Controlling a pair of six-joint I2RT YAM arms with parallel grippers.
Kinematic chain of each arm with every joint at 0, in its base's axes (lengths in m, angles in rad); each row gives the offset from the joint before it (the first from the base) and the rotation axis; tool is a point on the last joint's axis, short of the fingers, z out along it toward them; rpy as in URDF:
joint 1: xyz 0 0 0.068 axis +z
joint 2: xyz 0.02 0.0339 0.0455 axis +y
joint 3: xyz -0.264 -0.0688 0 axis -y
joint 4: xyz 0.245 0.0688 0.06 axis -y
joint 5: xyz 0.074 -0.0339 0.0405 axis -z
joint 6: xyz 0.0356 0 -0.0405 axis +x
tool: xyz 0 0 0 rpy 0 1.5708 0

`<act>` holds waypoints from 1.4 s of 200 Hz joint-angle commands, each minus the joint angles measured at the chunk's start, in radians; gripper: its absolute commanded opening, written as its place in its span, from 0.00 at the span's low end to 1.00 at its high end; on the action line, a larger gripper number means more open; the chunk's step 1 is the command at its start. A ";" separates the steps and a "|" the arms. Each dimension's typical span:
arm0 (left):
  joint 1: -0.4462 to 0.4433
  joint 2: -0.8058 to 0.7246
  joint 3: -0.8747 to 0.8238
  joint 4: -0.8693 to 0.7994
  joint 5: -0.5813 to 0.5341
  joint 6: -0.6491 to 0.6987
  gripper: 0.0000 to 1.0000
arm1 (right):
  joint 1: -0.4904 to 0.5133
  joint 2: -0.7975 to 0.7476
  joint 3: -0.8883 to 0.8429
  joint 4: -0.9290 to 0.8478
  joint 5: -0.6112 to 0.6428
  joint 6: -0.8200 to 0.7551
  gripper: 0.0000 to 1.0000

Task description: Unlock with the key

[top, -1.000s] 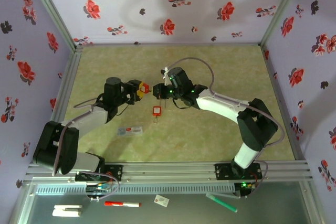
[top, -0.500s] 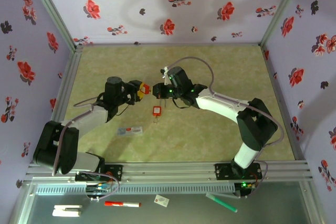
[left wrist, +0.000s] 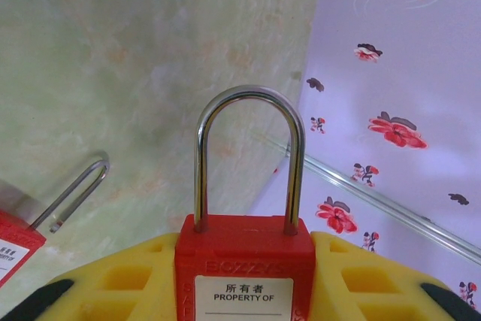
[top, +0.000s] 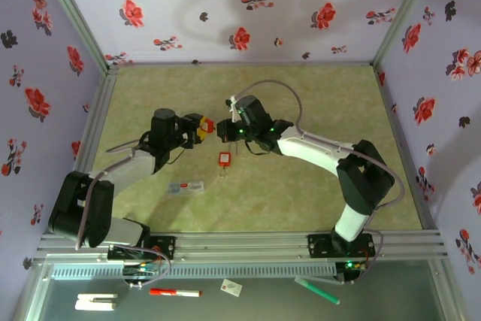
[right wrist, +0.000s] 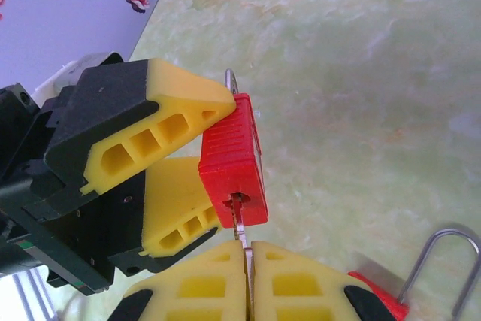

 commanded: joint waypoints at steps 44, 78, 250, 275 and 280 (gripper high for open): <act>-0.058 0.002 0.080 0.030 0.125 -0.003 0.00 | 0.063 0.026 0.099 -0.155 0.146 -0.258 0.00; -0.073 0.002 0.079 0.079 0.101 -0.021 0.00 | 0.059 0.048 0.122 -0.136 0.088 -0.198 0.00; -0.195 0.054 0.106 0.223 0.170 0.022 0.00 | -0.052 0.077 0.075 -0.011 -0.003 -0.062 0.00; -0.212 0.052 0.140 0.187 0.199 0.075 0.00 | -0.118 0.086 0.016 0.162 -0.133 0.098 0.00; -0.214 0.047 0.141 0.174 0.198 0.084 0.00 | -0.130 0.090 0.001 0.203 -0.153 0.130 0.00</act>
